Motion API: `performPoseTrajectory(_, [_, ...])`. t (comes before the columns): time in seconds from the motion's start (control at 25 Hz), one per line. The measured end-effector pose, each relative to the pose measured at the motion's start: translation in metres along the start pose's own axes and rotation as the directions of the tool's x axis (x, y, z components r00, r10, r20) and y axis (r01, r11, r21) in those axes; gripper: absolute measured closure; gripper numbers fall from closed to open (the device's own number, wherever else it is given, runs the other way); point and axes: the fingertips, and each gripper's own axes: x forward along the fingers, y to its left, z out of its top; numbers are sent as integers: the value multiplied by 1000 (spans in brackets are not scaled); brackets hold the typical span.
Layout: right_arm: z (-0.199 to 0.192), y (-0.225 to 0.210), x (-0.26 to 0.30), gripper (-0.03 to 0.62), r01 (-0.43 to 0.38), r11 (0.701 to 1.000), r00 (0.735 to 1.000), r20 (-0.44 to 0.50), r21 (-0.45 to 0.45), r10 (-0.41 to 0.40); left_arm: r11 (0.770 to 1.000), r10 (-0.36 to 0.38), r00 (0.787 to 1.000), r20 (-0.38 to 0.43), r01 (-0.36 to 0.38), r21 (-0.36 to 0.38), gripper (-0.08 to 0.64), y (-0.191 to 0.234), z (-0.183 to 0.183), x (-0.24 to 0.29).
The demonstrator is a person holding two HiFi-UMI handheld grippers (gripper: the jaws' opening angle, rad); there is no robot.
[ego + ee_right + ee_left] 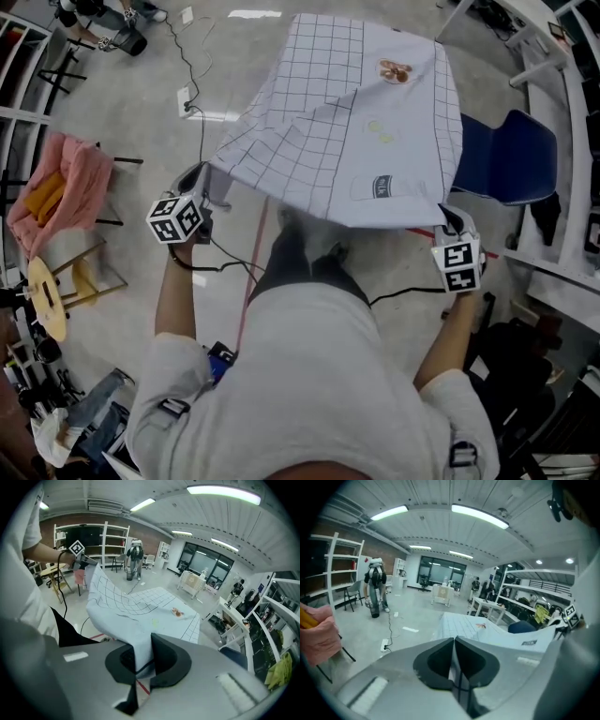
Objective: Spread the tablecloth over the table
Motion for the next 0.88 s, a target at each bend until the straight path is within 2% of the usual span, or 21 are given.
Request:
performPoseTrajectory(0.16, [-28, 11, -1, 584, -28, 1000, 998, -51, -2, 28, 996, -76, 991, -112, 80, 36, 537, -27, -36, 9])
performPoseTrajectory(0.32, [-62, -13, -26, 584, 50, 997, 995, -86, 65, -45, 994, -109, 983, -151, 112, 11, 537, -37, -52, 11])
performPoseTrajectory(0.48, [-91, -33, -37, 584, 112, 979, 990, -105, 168, -96, 987, -158, 969, -190, 161, -1, 537, -46, -61, 23])
performPoseTrajectory(0.68, [-87, -9, -21, 584, 66, 981, 996, -75, 180, -53, 979, -177, 951, -253, 197, 56, 537, -64, -76, 30])
performPoseTrajectory(0.76, [-81, 2, -12, 581, 41, 983, 998, -59, 180, -31, 968, -194, 934, -301, 232, 95, 537, -71, -86, 28])
performPoseTrajectory(0.88, [-75, 14, -2, 450, -16, 987, 999, -48, 159, 24, 942, -224, 898, -378, 299, 153, 481, -77, -98, 23])
